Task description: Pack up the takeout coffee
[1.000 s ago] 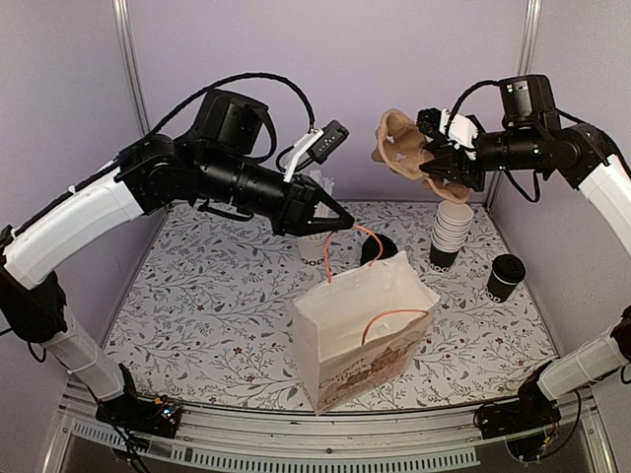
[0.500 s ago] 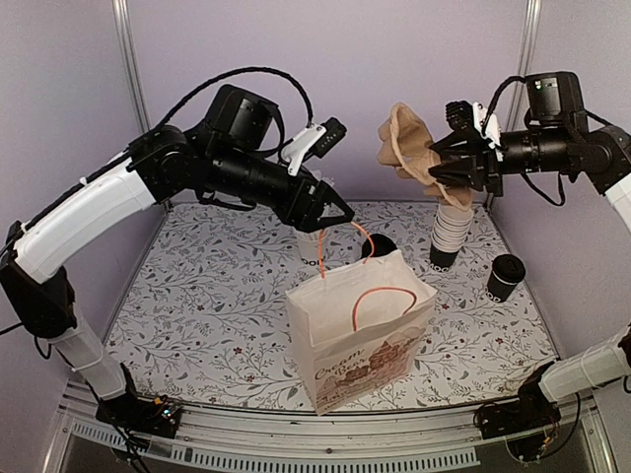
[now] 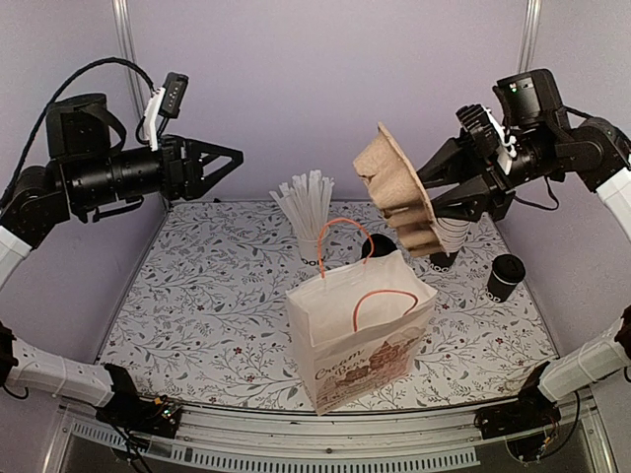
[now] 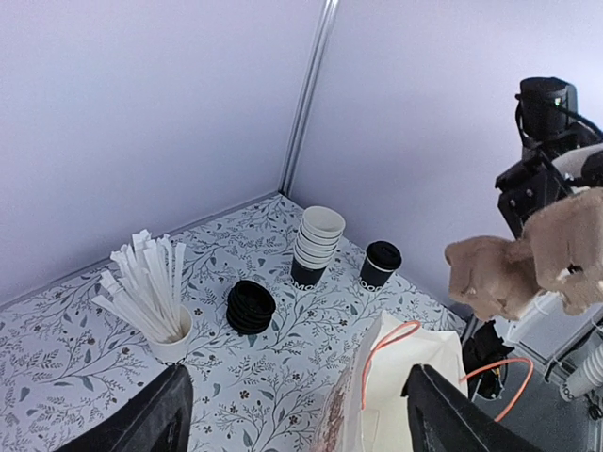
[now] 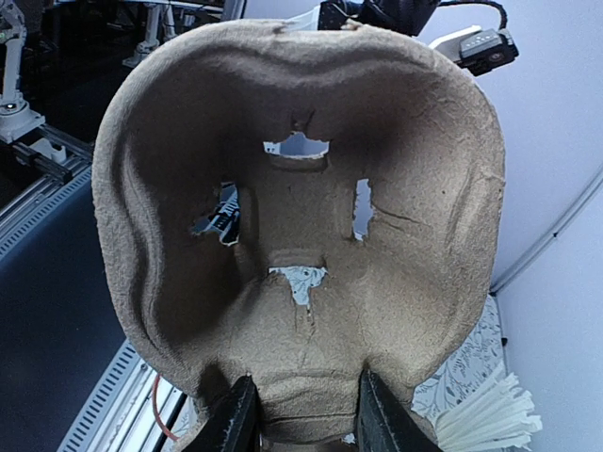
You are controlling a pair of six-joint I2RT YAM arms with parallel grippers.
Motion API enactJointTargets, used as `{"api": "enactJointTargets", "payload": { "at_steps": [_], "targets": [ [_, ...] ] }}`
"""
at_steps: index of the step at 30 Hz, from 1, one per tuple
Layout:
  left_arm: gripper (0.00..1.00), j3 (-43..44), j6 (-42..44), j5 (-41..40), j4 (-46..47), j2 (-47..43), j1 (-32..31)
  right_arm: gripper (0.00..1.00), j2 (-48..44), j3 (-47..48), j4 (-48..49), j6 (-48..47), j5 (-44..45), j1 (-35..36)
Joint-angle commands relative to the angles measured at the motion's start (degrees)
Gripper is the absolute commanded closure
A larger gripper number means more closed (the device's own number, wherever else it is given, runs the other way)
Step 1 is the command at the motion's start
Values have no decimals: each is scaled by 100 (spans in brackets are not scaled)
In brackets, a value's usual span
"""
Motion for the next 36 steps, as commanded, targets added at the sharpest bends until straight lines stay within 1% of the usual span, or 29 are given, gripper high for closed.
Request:
{"api": "enactJointTargets", "payload": {
  "at_steps": [1,7,20,32,36],
  "targets": [
    [20,-324,-353,-246,221,-152,163,65,65,-120,-441,-289,-443,375],
    [20,-554,-445,-185,327,-219,186,66,257,-409,-420,-495,-406,455],
    [20,-731,-405,-103,295,-259,225,66,698,-945,-172,-629,-277,476],
    [20,-1117,-360,-132,374,-437,306,67,916,-1275,-188,-646,441,543],
    [20,-1223,-340,-80,421,-441,329,67,970,-1301,-178,-539,811,557]
  ]
}}
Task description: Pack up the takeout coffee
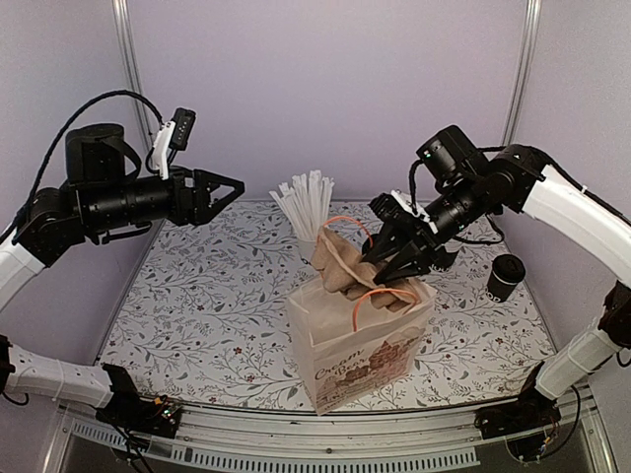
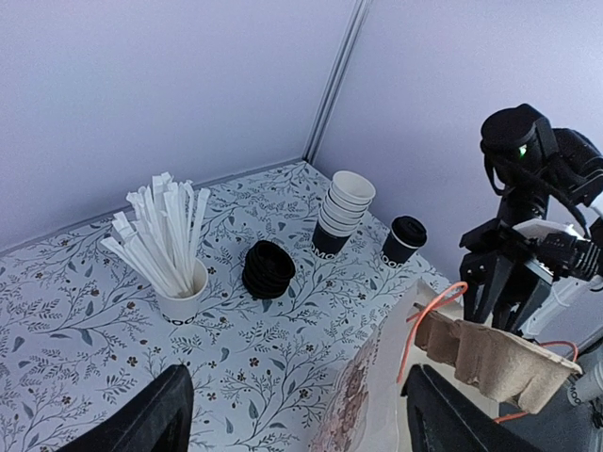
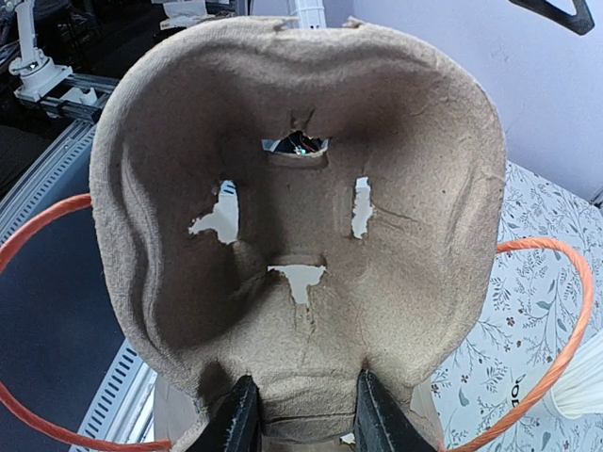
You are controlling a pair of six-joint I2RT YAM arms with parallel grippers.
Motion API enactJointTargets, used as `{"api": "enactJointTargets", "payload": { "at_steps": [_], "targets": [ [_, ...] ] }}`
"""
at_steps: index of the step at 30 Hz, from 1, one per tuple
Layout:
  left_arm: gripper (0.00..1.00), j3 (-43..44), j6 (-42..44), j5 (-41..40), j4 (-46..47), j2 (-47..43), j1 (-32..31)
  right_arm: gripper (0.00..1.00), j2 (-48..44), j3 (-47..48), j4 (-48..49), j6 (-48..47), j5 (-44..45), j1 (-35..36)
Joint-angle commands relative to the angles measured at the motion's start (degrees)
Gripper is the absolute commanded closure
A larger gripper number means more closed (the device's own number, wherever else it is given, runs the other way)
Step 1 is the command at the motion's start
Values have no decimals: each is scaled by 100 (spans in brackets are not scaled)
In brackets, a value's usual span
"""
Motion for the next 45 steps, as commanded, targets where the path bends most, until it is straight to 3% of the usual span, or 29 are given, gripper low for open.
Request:
{"api": "enactJointTargets", "payload": {
  "at_steps": [1,19,31,45],
  "targets": [
    [20,-161,51,91,195,-46,97,67,92,-55,-2,27,458,46],
    [20,-723,45,206,369,-320,208,68,734,624,-1166,-143,2303,436],
    [20,-899,186,425,409,-377,346,68,1164,779,-1525,172,3937,1151],
    [20,-1350,221,694,581,-579,557,69,1364,823,-1734,358,4087,1185]
  ]
}}
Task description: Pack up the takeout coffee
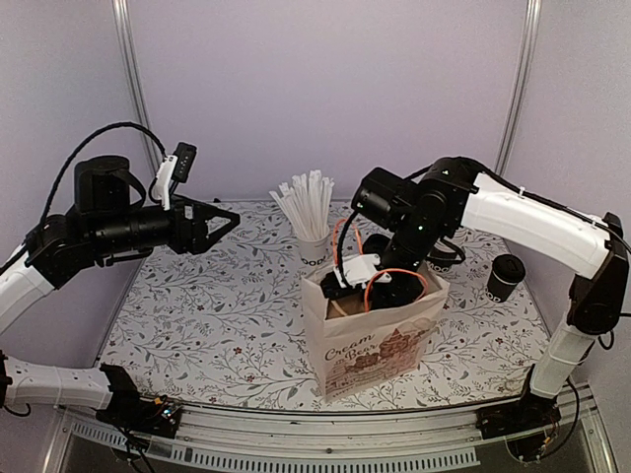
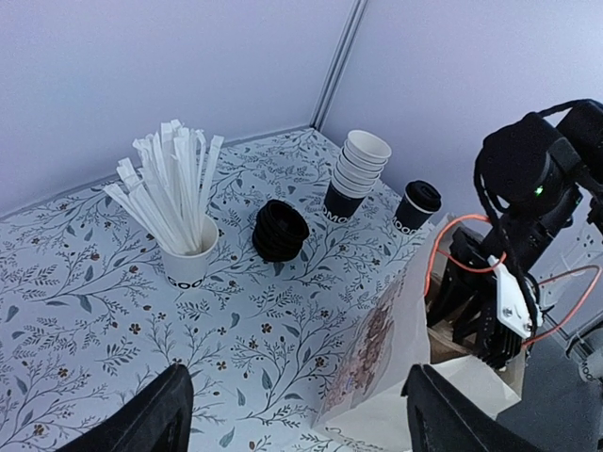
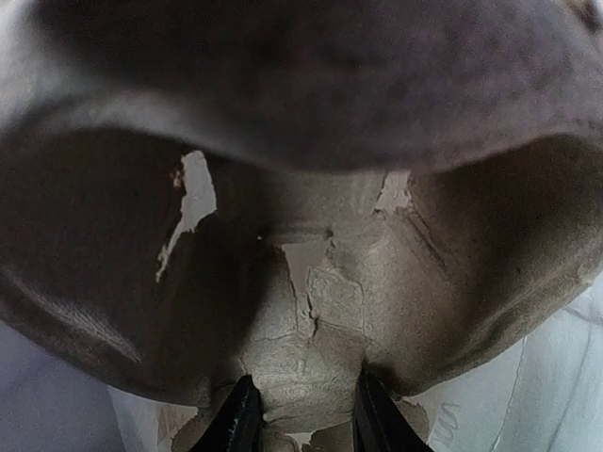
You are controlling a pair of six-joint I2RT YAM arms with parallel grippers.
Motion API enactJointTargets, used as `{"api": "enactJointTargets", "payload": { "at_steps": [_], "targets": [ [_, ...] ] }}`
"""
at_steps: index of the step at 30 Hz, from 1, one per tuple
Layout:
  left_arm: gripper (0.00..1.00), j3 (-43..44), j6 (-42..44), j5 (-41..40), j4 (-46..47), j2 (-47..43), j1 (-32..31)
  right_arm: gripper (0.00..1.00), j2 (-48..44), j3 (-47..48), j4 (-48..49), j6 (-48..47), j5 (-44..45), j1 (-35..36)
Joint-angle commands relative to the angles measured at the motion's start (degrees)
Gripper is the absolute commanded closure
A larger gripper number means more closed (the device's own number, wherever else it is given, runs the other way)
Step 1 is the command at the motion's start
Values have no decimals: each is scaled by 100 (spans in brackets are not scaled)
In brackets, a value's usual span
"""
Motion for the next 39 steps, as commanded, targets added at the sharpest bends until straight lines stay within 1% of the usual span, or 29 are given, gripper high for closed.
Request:
{"api": "enactJointTargets", "payload": {
  "at_steps": [1,5,8,12,13,15,18,21,24,28,31,36,39],
  "targets": [
    [20,-136,84,196,247,-48,130,69,-64,-12,-226,82,200,10],
    [20,-214,77,299,318,-45,167,70,-177,-89,-252,137,226,10],
    [20,-274,-29,740,448,25,168,70,-423,-25,-246,89,155,12],
    [20,-313,-1021,959,752,420,47,70,-513,122,-223,133,109,10],
    [20,-335,-1232,918,890,541,-118,70,-513,146,-211,160,94,6],
    [20,-327,-1698,479,1069,792,-555,70,-500,172,-208,194,106,6],
    [21,-203,-2091,37,1199,1255,-1172,70,-483,182,-204,253,206,11],
    [21,-37,-2362,-260,1128,1651,-1569,70,-490,194,-246,297,223,6],
    [21,41,-2579,-509,1105,1828,-1874,71,-534,186,-252,341,268,8],
    [21,136,-2867,-619,1227,1978,-2291,71,-591,186,-235,412,386,11],
    [21,230,-2967,-905,1240,2064,-2543,71,-607,177,-235,443,399,7],
    [21,353,-3166,-1201,1142,2118,-2855,71,-609,186,-217,461,412,5],
    [20,524,-3267,-1289,871,2279,-3093,71,-614,186,-217,485,439,11]
  ]
}}
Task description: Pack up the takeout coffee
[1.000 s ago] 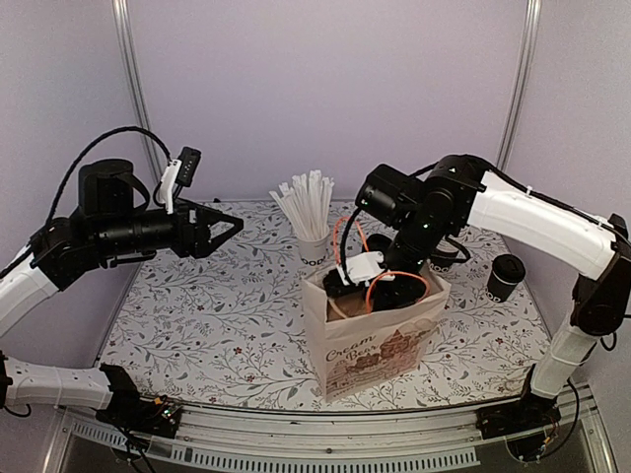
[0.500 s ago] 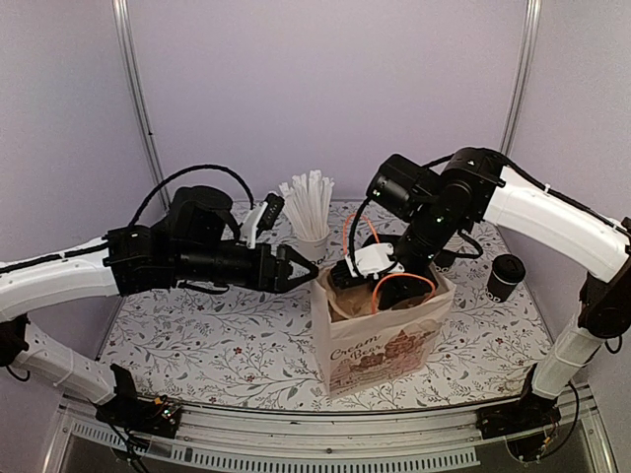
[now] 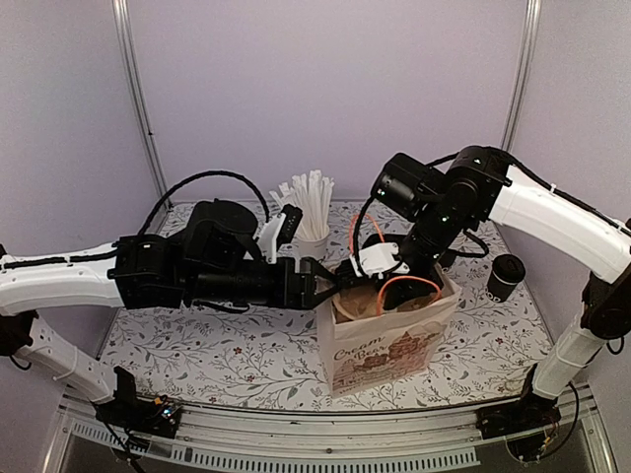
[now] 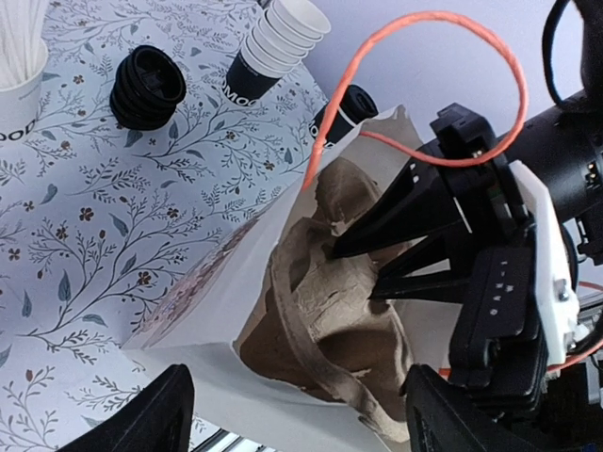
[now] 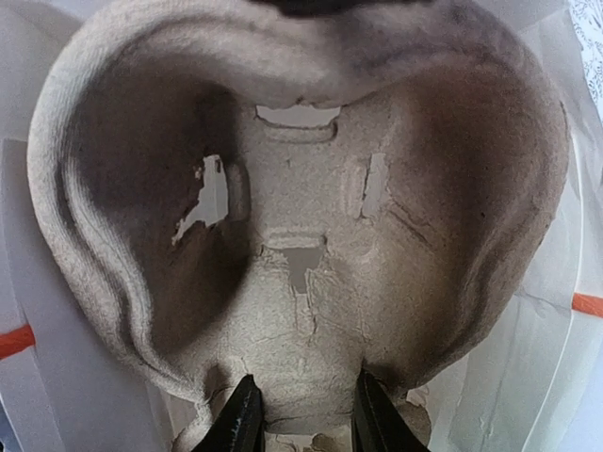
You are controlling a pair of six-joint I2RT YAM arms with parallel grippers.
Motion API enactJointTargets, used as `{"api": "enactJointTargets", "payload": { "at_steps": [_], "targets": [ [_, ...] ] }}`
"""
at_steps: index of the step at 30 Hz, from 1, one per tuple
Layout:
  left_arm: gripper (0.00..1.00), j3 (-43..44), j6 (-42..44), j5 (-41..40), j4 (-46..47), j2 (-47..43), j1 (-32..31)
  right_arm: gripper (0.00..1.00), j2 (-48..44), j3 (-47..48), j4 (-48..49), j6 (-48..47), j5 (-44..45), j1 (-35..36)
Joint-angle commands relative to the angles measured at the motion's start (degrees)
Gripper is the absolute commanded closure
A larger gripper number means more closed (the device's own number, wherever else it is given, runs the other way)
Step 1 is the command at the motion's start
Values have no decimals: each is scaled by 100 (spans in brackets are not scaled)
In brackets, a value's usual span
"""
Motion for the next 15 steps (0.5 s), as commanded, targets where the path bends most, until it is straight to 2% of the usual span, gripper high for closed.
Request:
{"api": "enactJointTargets", "payload": {
  "at_steps": [1,6,15],
  "targets": [
    [20,374,-239,-189,-130,222,-444,71,-122,126,33,141,132,8],
    [21,406,-303,-78,-283,434,-546,71,-157,85,55,152,164,7],
    [21,300,-441,-684,-830,-2,-619,72,-276,-163,5,136,346,6]
  ]
}}
